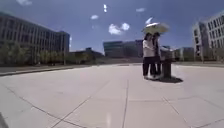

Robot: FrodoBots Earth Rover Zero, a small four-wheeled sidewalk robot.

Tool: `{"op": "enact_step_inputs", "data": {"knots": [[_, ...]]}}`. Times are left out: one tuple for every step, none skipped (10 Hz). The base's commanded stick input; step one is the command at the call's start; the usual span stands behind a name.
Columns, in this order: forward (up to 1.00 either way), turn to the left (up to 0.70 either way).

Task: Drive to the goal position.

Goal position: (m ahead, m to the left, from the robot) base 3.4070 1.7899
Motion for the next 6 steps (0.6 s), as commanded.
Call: {"op": "enact_step_inputs", "data": {"knots": [[0.50,0.00],[0.50,0.00],[0.50,0.00],[0.50,0.00],[0.50,0.00],[0.50,0.00]]}}
